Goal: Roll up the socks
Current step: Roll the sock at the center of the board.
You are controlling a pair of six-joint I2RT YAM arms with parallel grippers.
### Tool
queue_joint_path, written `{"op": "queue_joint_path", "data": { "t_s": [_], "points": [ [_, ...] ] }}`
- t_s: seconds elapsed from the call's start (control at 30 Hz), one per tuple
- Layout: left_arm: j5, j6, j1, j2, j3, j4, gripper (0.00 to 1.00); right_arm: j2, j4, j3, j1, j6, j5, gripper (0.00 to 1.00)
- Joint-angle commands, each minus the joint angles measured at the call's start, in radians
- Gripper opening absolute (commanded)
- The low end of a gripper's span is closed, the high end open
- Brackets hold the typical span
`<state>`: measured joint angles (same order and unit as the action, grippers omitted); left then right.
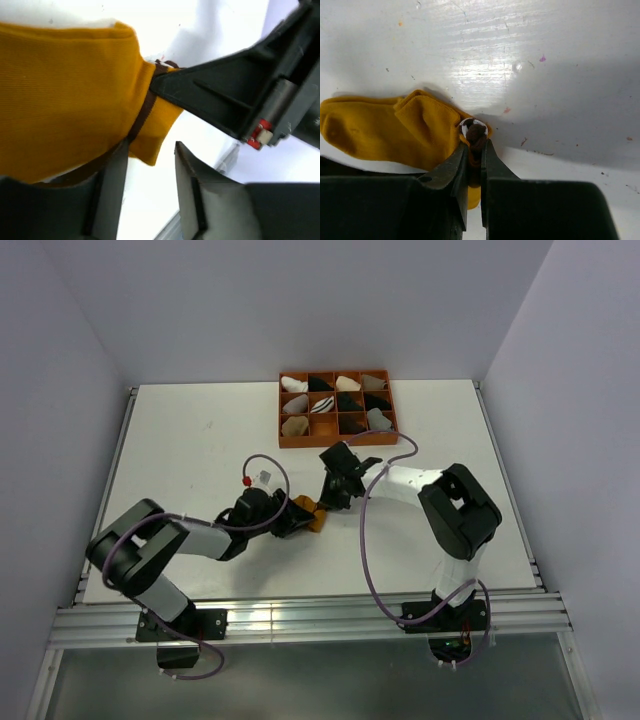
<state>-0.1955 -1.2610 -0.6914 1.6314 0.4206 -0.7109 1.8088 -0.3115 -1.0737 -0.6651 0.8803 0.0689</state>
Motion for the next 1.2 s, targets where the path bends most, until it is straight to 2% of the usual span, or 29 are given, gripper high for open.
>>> {"op": "queue_joint_path", "data": {
  "t_s": [0.0,0.03,0.07,0.17,0.2,0.47,0.63,0.83,1.0,1.1,1.17],
  "points": [
    [0.183,0.168,-0.054,-0.117,0.061,0.261,0.48,0.021,-0.095,-0.049,-0.001,-0.043,-0.067,0.00],
    [0.233,0.204,-0.075,-0.154,0.102,0.312,0.49,0.023,-0.103,-0.055,-0.001,-0.046,-0.067,0.00],
    [0.343,0.263,-0.126,-0.168,0.122,0.406,0.50,0.027,-0.107,-0.058,-0.001,-0.047,-0.067,0.00],
    [0.482,0.378,-0.224,-0.186,0.185,0.496,0.51,0.034,-0.124,-0.074,-0.001,-0.058,-0.090,0.00],
    [0.569,0.405,-0.249,-0.183,0.199,0.507,0.51,0.035,-0.127,-0.077,-0.001,-0.060,-0.090,0.00],
    [0.818,0.578,-0.428,-0.024,0.357,0.570,0.51,0.049,-0.141,-0.100,-0.001,-0.073,-0.073,0.00],
    [0.974,0.614,-0.480,0.067,0.454,0.655,0.50,0.049,-0.136,-0.098,-0.001,-0.078,-0.073,0.00],
    [1.038,0.626,-0.516,0.139,0.521,0.708,0.48,0.052,-0.130,-0.101,-0.001,-0.078,-0.037,0.00],
    [1.059,0.600,-0.525,0.183,0.563,0.818,0.45,0.049,-0.129,-0.101,-0.001,-0.075,-0.023,0.00],
    [1.070,0.575,-0.525,0.215,0.592,0.878,0.39,0.044,-0.127,-0.101,-0.001,-0.076,-0.017,0.00],
    [1.084,0.546,-0.525,0.242,0.618,0.915,0.28,0.037,-0.123,-0.101,-0.001,-0.075,-0.009,0.00]
  ]
}}
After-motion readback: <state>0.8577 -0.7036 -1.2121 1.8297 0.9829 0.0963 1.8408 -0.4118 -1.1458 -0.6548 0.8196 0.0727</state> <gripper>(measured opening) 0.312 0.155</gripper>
